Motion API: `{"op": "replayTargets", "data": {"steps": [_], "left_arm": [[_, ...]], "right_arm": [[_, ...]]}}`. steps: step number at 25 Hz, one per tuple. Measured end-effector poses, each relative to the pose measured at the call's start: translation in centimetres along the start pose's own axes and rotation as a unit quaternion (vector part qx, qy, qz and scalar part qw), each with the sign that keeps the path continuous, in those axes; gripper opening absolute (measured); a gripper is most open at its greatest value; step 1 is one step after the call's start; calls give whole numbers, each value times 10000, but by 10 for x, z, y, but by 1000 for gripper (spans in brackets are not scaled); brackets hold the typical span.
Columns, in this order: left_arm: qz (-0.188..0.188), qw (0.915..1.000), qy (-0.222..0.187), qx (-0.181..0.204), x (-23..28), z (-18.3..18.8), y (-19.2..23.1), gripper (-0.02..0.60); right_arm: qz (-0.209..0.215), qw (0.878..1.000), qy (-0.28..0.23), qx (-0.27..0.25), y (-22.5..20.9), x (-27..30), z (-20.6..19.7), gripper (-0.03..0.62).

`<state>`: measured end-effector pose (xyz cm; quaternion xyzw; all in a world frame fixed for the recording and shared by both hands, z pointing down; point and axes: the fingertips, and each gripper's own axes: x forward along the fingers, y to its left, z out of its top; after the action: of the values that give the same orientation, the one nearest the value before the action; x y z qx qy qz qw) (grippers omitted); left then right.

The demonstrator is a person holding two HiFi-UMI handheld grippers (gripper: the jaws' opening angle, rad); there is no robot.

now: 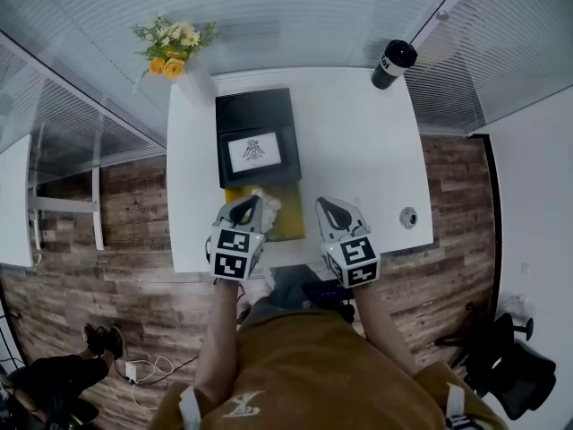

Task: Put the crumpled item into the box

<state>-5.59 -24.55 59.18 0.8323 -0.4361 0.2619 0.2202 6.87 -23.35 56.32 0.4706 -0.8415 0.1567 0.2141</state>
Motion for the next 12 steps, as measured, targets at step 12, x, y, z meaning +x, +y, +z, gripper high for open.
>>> {"op": "replayTargets", "data": {"steps": [12], "left_arm": [[192, 9883, -1475, -351, -85, 52, 0, 23]], "right_arm": [[50, 9963, -790, -323, 34, -42, 56, 12]]}}
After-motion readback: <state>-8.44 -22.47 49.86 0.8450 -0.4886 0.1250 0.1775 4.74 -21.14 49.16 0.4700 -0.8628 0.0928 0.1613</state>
